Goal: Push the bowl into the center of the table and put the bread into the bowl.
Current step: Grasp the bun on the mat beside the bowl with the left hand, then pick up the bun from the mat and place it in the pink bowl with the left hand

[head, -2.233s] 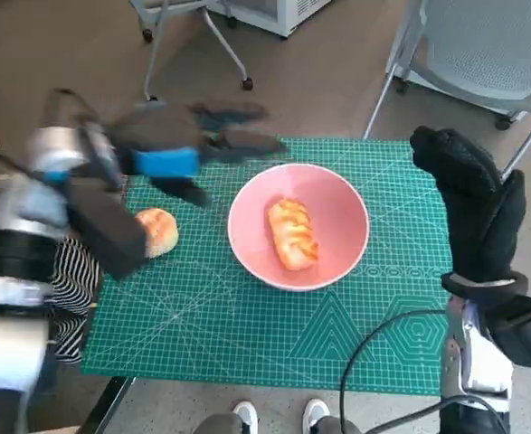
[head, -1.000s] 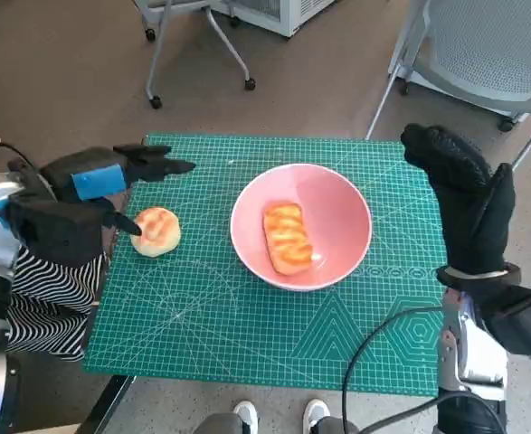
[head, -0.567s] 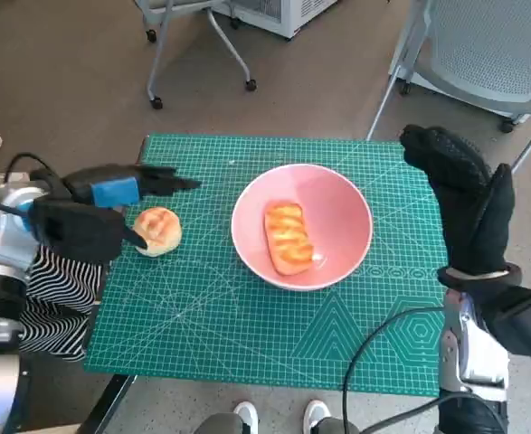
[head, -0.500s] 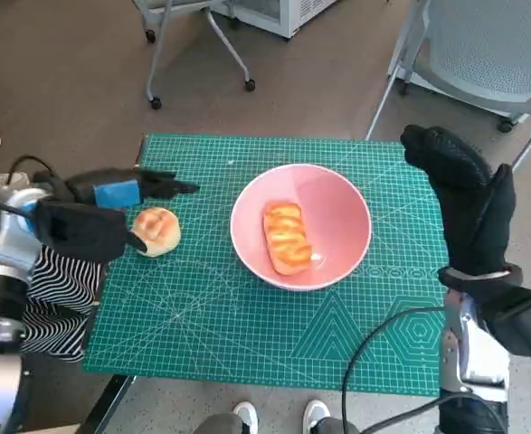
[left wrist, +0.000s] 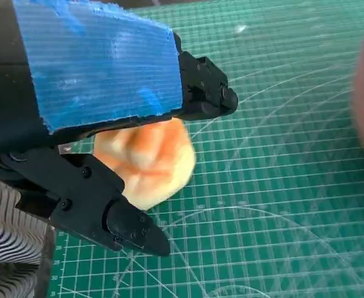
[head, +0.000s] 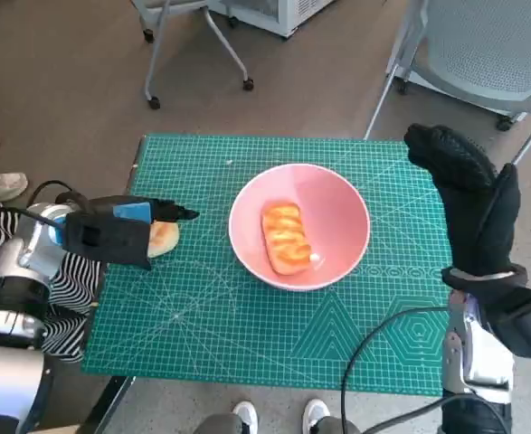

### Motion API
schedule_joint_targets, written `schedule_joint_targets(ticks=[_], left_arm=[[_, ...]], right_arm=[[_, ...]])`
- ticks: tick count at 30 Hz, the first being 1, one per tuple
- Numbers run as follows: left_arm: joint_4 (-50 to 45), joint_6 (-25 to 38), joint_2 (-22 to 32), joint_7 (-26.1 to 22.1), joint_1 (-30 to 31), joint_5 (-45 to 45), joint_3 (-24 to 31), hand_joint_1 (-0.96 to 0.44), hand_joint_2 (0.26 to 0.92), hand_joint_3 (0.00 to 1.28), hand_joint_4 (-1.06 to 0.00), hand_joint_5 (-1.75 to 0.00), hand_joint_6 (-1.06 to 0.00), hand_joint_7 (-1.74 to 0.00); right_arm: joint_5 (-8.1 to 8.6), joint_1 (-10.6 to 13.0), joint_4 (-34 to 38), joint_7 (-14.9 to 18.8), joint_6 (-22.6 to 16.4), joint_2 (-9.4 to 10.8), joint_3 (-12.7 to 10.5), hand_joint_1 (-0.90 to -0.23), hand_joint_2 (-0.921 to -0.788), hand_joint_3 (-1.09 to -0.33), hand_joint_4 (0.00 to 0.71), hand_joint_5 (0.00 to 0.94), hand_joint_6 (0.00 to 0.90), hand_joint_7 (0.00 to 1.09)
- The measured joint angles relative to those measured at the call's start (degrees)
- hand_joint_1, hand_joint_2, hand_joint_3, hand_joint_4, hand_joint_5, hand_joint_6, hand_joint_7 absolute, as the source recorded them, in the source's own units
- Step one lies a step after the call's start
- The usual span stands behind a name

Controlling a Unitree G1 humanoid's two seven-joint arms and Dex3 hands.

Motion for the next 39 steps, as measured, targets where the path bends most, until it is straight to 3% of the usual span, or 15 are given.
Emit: schedule_joint_targets(ticks=[6,9,10,11,12,15,18,22,26,30,37,39], left_arm=[[3.35,0.54,-1.12,7.96,-1.34,6.53,-4.73,0.01,0.789,0.01,-0.36,-0.02,-0.44,-0.03],[4.5,0.96,-1.38,12.16,-1.66,9.23,-6.89,0.02,0.855,0.01,-0.59,-0.04,-0.66,-0.09],[4.94,1.17,-1.43,13.7,-1.79,10.22,-7.66,0.02,0.868,0.02,-0.6,-0.25,-0.66,-0.32],[5.39,1.39,-1.46,15.21,-1.93,11.14,-8.38,0.01,0.887,0.07,-0.59,-0.58,-0.62,-0.69],[5.78,1.55,-1.47,16.45,-2.01,11.79,-8.93,0.01,0.899,0.08,-0.62,-0.79,-0.6,-0.89],[6.4,1.49,-1.48,19.76,-2.21,13.36,-10.29,0.0,0.912,0.09,-0.66,-1.05,-0.58,-1.11],[6.46,0.69,-1.37,21.05,-2.64,13.46,-10.62,0.0,0.913,0.08,-0.69,-1.12,-0.6,-1.16],[5.42,-3.0,-0.27,19.64,-3.55,11.92,-9.18,0.0,0.916,0.08,-0.7,-1.16,-0.6,-1.17],[1.1,-6.95,2.16,13.66,-3.63,6.27,-4.71,0.0,0.918,0.08,-0.68,-1.21,-0.61,-1.14],[-7.54,-8.35,4.56,8.6,-3.61,-1.33,0.71,0.0,0.918,0.08,-0.66,-1.2,-0.63,-1.16],[-21.09,-8.08,6.17,4.53,-3.51,-12.33,7.9,0.0,0.917,0.08,-0.66,-1.21,-0.63,-1.15],[-29.11,-8.67,5.96,3.47,-3.8,-18.16,11.46,0.0,0.915,0.08,-0.67,-1.23,-0.63,-1.13]], right_arm=[[0.0,0.13,-0.51,-0.07,0.34,0.0,-0.03,-0.717,-0.921,-0.688,0.2,0.0,0.085,0.54],[0.0,0.31,-0.86,-0.12,0.37,0.0,-0.04,-0.717,-0.921,-0.688,0.2,0.0,0.085,0.54],[0.0,0.42,-0.96,-0.13,0.38,0.0,-0.04,-0.717,-0.921,-0.688,0.2,0.0,0.085,0.54],[0.0,0.52,-1.04,-0.14,0.4,0.0,-0.04,-0.717,-0.921,-0.688,0.2,0.0,0.085,0.54],[0.0,0.63,-1.15,-0.14,0.42,0.0,-0.04,-0.718,-0.921,-0.688,0.2,0.0,0.085,0.54],[0.0,0.96,-1.43,-0.15,0.5,0.0,-0.07,-0.718,-0.921,-0.687,0.2,0.0,0.085,0.54],[0.02,1.26,-1.8,-0.15,0.72,0.0,-0.11,-0.718,-0.921,-0.687,0.2,0.0,0.086,0.54],[0.09,1.77,-2.36,-0.14,1.06,0.0,-0.36,-0.718,-0.921,-0.687,0.2,0.0,0.086,0.54],[0.34,2.03,-2.9,-0.14,1.41,-0.05,-0.8,-0.717,-0.921,-0.687,0.198,0.0,0.086,0.54],[0.59,2.01,-3.13,-0.14,1.67,-0.05,-0.93,-0.716,-0.921,-0.687,0.196,0.0,0.086,0.54],[0.59,1.8,-3.16,-0.14,1.68,-0.04,-0.91,-0.715,-0.921,-0.687,0.195,0.0,0.086,0.54],[0.6,1.82,-3.16,-0.13,1.78,-0.07,-0.89,-0.714,-0.921,-0.688,0.194,0.0,0.091,0.54]])
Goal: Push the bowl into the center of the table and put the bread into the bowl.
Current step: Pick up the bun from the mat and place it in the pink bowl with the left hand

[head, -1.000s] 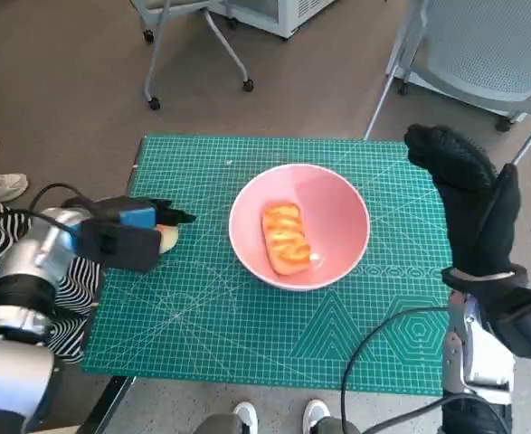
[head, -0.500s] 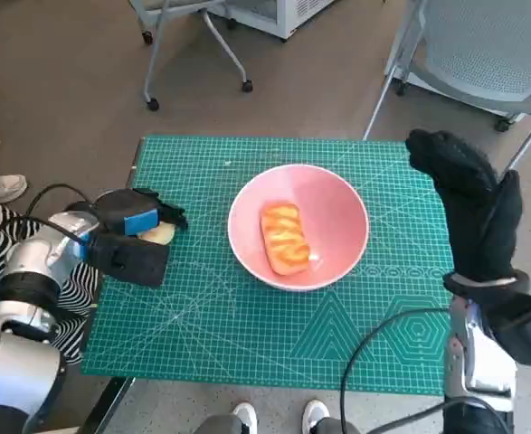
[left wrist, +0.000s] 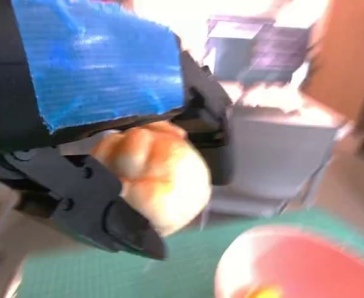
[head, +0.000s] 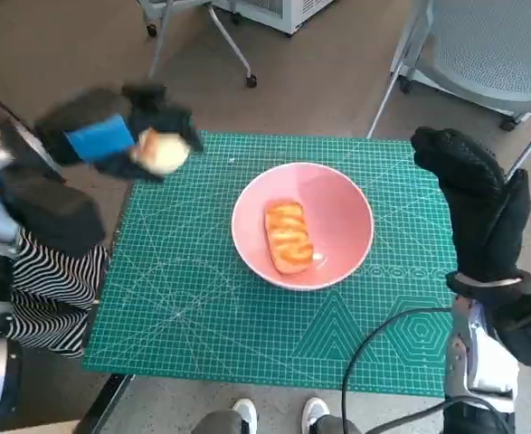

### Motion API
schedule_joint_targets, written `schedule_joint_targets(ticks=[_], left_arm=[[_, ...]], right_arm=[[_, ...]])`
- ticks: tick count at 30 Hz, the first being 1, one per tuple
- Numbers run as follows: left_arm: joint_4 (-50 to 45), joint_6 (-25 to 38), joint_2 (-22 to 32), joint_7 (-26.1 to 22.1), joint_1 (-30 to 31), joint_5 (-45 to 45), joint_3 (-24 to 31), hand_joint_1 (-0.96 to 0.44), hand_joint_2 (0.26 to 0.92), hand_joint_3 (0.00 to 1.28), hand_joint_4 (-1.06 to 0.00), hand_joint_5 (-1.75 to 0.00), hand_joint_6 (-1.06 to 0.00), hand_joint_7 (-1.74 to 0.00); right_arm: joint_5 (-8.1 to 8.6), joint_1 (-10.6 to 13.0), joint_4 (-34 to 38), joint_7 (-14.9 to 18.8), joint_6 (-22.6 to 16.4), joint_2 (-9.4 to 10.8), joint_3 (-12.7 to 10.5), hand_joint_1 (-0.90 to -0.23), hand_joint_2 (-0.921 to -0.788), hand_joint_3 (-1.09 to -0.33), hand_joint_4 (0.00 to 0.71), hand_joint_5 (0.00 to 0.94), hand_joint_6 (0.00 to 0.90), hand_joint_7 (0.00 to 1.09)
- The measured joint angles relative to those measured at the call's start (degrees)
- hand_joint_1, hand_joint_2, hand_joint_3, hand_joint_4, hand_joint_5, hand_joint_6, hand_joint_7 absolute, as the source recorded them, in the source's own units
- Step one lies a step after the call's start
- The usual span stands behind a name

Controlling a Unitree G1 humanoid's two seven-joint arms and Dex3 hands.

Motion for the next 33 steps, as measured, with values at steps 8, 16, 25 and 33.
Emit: schedule_joint_targets(ticks=[8,16,25,33], left_arm=[[-10.39,2.66,-4.85,-1.5,-1.54,-2.26,1.05,0.0,0.919,0.12,-0.64,-1.28,-0.58,-1.17],[-14.91,8.21,-14.04,-6.31,-6.21,-1.07,-4.37,0.0,0.917,0.06,-0.66,-1.15,-0.68,-1.15],[-5.77,5.94,-23.64,-5.81,-7.42,5.51,-11.04,0.0,0.909,0.08,-0.64,-1.3,-0.72,-0.98],[3.69,4.53,-28.53,-2.96,-7.32,11.06,-14.24,0.0,0.776,0.33,-0.66,-1.3,-0.66,-1.11]], right_arm=[[0.15,0.09,0.32,0.04,0.4,-0.11,0.07,-0.709,-0.921,-0.69,0.192,0.0,0.098,0.54],[0.29,-0.2,0.49,0.34,0.62,0.32,1.14,-0.713,-0.921,-0.692,0.191,0.0,0.103,0.55],[1.13,0.22,0.41,0.34,0.64,0.29,1.13,-0.722,-0.921,-0.688,0.189,0.0,0.1,0.55],[1.12,0.79,0.25,0.33,0.43,0.28,1.1,-0.713,-0.921,-0.685,0.19,0.0,0.092,0.54]])
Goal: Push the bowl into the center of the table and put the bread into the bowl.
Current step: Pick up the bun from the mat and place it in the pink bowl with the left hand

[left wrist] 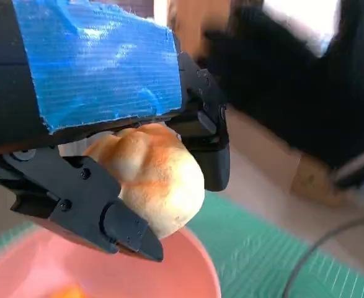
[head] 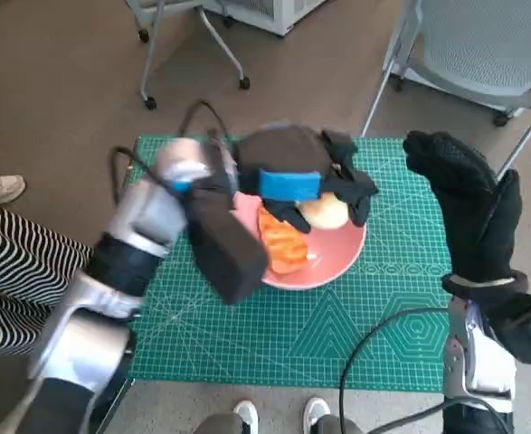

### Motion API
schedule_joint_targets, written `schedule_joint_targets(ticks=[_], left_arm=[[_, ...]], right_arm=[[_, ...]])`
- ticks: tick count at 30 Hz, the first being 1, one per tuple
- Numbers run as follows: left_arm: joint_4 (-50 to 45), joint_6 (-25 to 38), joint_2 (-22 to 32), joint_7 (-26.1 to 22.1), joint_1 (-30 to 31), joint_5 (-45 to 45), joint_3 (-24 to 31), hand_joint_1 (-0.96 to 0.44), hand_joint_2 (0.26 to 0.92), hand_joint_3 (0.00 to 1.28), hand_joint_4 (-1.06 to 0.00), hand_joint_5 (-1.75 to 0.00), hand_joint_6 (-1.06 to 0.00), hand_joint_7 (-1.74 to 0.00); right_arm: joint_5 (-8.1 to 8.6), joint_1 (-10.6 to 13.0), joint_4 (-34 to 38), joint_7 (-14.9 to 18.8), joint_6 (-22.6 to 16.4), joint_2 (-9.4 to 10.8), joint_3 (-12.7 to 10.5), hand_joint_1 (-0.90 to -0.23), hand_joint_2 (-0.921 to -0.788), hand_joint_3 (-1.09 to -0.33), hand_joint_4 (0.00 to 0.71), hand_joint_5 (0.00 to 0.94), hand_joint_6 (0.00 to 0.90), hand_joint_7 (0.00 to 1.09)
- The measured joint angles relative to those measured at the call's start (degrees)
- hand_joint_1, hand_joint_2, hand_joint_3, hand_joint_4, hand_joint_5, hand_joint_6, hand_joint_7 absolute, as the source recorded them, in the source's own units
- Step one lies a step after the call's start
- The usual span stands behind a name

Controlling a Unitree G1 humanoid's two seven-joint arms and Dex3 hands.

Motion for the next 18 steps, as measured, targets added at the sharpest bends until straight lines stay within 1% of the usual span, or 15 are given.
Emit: schedule_joint_targets(ticks=[2,3,6,8,9,10,11,12,13,14,15,16,17,18], left_arm=[[0.91,0.86,-0.88,0.17,0.0,1.07,-0.61,0.0,0.836,0.22,-0.67,-1.27,-0.67,-1.07],[1.27,1.27,-1.26,0.27,0.0,1.55,-0.82,0.0,0.866,0.16,-0.67,-1.23,-0.66,-1.11],[2.88,2.4,-2.49,0.36,0.0,2.6,-1.63,0.0,0.903,0.11,-0.66,-1.17,-0.64,-1.19],[3.89,2.87,-3.16,0.43,0.01,3.47,-2.22,0.0,0.911,0.14,-0.58,-1.19,-0.62,-1.26],[4.21,3.02,-3.37,0.48,0.02,4.1,-2.57,0.0,0.915,0.19,-0.49,-1.26,-0.58,-1.31],[4.5,3.25,-3.51,0.48,0.02,4.54,-2.96,0.0,0.916,0.21,-0.46,-1.28,-0.57,-1.34],[4.75,3.54,-3.64,0.48,0.05,4.84,-3.24,-0.07,0.918,0.23,-0.39,-1.19,-0.54,-1.37],[4.9,4.02,-3.73,0.46,0.14,4.99,-3.47,-0.13,0.919,0.23,-0.38,-1.05,-0.53,-1.39],[4.99,4.5,-3.79,0.46,0.26,5.11,-3.58,-0.15,0.891,0.22,-0.36,-0.79,-0.45,-1.26],[5.03,5.32,-3.83,0.33,0.38,5.32,-3.68,-0.13,0.861,0.18,-0.35,-0.55,-0.39,-0.98],[5.03,6.09,-3.83,0.08,0.49,5.54,-3.75,-0.13,0.842,0.13,-0.34,-0.36,-0.36,-0.75],[5.03,7.06,-3.82,-0.32,0.62,5.66,-3.77,-0.13,0.836,0.11,-0.33,-0.29,-0.35,-0.66],[5.01,7.87,-3.76,-0.7,0.76,5.73,-3.77,-0.14,0.828,0.08,-0.29,-0.19,-0.32,-0.51],[4.97,8.77,-3.66,-1.23,0.91,5.75,-3.77,-0.16,0.824,0.06,-0.25,-0.12,-0.3,-0.4]], right_arm=[[-0.01,0.27,-0.06,0.0,-0.11,0.0,-0.04,-0.713,-0.921,-0.685,0.19,0.001,0.089,0.54],[-0.01,0.36,-0.06,-0.01,-0.14,0.0,-0.05,-0.712,-0.921,-0.685,0.19,0.001,0.087,0.54],[-0.03,0.51,-0.07,-0.01,-0.31,0.0,-0.1,-0.712,-0.921,-0.684,0.191,0.001,0.084,0.54],[-0.04,0.59,-0.06,-0.03,-0.52,0.0,-0.18,-0.712,-0.921,-0.684,0.191,0.001,0.083,0.54],[-0.05,0.62,-0.06,-0.03,-0.62,0.0,-0.2,-0.712,-0.921,-0.684,0.191,0.001,0.083,0.54],[-0.05,0.64,-0.07,-0.05,-0.7,0.0,-0.22,-0.712,-0.921,-0.684,0.191,0.001,0.083,0.54],[-0.06,0.69,-0.07,-0.07,-0.79,0.0,-0.25,-0.712,-0.921,-0.684,0.191,0.001,0.083,0.54],[-0.07,0.74,-0.07,-0.12,-0.86,0.0,-0.28,-0.711,-0.921,-0.683,0.191,0.001,0.083,0.54],[-0.07,0.81,-0.07,-0.17,-0.93,0.0,-0.31,-0.711,-0.921,-0.683,0.191,0.001,0.083,0.54],[-0.08,0.9,-0.07,-0.22,-1.0,0.0,-0.38,-0.71,-0.921,-0.684,0.191,0.001,0.083,0.54],[-0.09,0.97,-0.07,-0.29,-1.01,0.0,-0.42,-0.71,-0.921,-0.684,0.191,0.001,0.083,0.54],[-0.1,1.05,-0.08,-0.4,-1.01,0.0,-0.46,-0.71,-0.921,-0.684,0.191,0.001,0.083,0.54],[-0.1,1.1,-0.08,-0.47,-1.01,0.0,-0.49,-0.71,-0.921,-0.684,0.191,0.001,0.083,0.54],[-0.1,1.15,-0.08,-0.53,-1.01,0.0,-0.53,-0.709,-0.921,-0.684,0.191,0.001,0.083,0.54]])
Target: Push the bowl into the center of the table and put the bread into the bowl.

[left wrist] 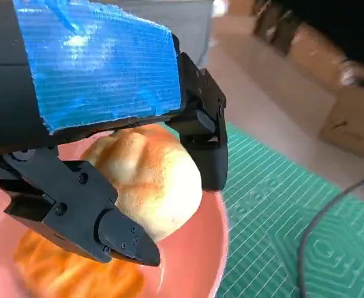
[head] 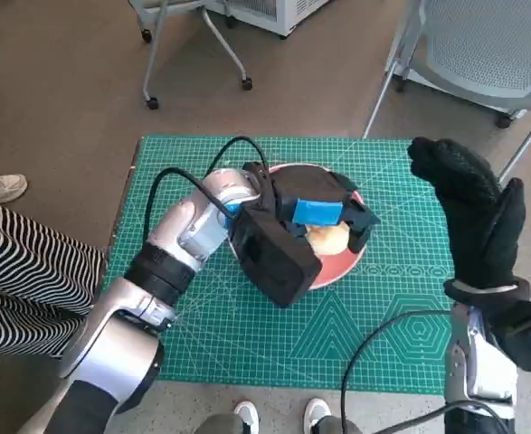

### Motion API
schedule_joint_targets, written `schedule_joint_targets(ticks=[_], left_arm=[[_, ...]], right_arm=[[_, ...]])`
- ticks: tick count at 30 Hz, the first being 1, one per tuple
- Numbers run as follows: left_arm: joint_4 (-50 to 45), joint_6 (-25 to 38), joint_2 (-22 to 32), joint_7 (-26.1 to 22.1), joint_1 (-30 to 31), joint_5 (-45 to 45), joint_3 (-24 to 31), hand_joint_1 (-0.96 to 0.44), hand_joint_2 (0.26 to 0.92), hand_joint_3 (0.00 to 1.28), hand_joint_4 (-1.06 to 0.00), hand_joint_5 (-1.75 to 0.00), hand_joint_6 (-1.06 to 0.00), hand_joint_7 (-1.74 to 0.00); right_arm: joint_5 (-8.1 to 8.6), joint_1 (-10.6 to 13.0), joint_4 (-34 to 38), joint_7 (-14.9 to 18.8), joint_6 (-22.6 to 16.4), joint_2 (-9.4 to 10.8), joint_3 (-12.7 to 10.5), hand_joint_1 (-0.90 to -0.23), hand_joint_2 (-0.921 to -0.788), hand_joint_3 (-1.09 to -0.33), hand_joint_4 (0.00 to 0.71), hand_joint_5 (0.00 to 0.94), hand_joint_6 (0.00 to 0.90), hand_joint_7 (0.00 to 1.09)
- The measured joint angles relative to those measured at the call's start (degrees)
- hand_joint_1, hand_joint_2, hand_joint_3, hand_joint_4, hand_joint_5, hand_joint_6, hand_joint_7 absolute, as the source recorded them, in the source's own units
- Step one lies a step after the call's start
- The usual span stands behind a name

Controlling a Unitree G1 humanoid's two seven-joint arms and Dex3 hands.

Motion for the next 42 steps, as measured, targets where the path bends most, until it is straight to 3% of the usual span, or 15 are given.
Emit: schedule_joint_targets(ticks=[4,9,12,14,18,25,28,29,31,33,42], left_arm=[[-1.68,3.0,0.82,-2.41,1.2,-0.41,0.49,-0.24,0.817,0.02,-0.14,-0.03,-0.25,-0.23],[-5.18,4.39,2.44,-4.75,2.96,-2.91,2.39,-0.44,0.83,0.02,-0.05,-0.01,-0.19,-0.15],[-6.99,4.3,3.41,-5.82,3.99,-6.42,5.01,-0.6,0.875,0.03,-0.02,0.0,-0.16,-0.13],[-7.95,4.08,4.01,-6.45,4.54,-9.07,6.89,-0.72,0.902,0.13,-0.01,0.0,-0.15,-0.11],[-9.55,4.01,5.16,-8.6,5.21,-15.71,11.35,-0.84,0.916,0.33,0.0,0.0,-0.13,-0.1],[-12.77,4.39,6.5,-11.96,6.15,-29.05,20.14,-0.87,0.921,0.61,0.0,0.0,-0.15,-0.11],[-13.45,4.51,6.63,-12.19,6.75,-34.64,24.37,-0.88,0.921,0.65,0.0,0.0,-0.15,-0.11],[-13.62,4.72,6.61,-12.18,6.98,-36.17,25.51,-0.86,0.921,0.67,-0.01,0.0,-0.12,-0.19],[-15.27,6.64,6.29,-11.57,8.1,-39.9,28.19,-0.85,0.921,0.68,-0.02,-0.01,-0.05,-0.35],[-17.51,8.98,5.4,-10.18,9.54,-42.99,30.25,-0.84,0.921,0.67,-0.04,-0.01,-0.02,-0.41],[-26.16,14.52,-0.65,-2.65,18.12,-50.86,35.4,-0.81,0.921,0.65,-0.05,-0.02,0.0,-0.44]], right_arm=[[-0.05,0.09,-0.01,-0.11,0.0,-0.04,-0.14,-0.709,-0.921,-0.684,0.191,0.001,0.083,0.54],[-0.07,0.07,-0.03,-0.35,0.0,-0.15,-0.23,-0.711,-0.921,-0.683,0.187,0.0,0.083,0.53],[-0.06,0.07,-0.07,-0.47,0.02,-0.23,-0.31,-0.712,-0.921,-0.682,0.182,0.0,0.083,0.53],[-0.05,0.04,-0.11,-0.51,0.06,-0.28,-0.37,-0.712,-0.921,-0.682,0.181,0.0,0.083,0.53],[-0.02,-0.27,-0.18,-0.6,0.38,-0.38,-0.52,-0.713,-0.921,-0.683,0.182,0.001,0.087,0.53],[-0.04,-1.94,-1.74,-1.33,2.13,-0.45,-0.58,-0.697,-0.921,-0.686,0.188,0.004,0.091,0.54],[-0.09,-2.71,-3.08,-1.82,2.91,-0.45,-0.43,-0.694,-0.921,-0.688,0.188,0.004,0.09,0.54],[-0.1,-2.97,-3.35,-1.9,3.1,-0.46,-0.36,-0.696,-0.921,-0.688,0.189,0.004,0.09,0.54],[-0.29,-3.63,-3.68,-2.05,3.22,-0.47,-0.18,-0.7,-0.921,-0.69,0.189,0.004,0.089,0.54],[-0.6,-4.35,-3.74,-2.1,3.23,-0.53,-0.1,-0.702,-0.921,-0.692,0.189,0.003,0.088,0.54],[-1.59,-8.59,-2.58,-2.09,3.0,-0.48,0.54,-0.714,-0.921,-0.685,0.195,0.006,0.097,0.55]])
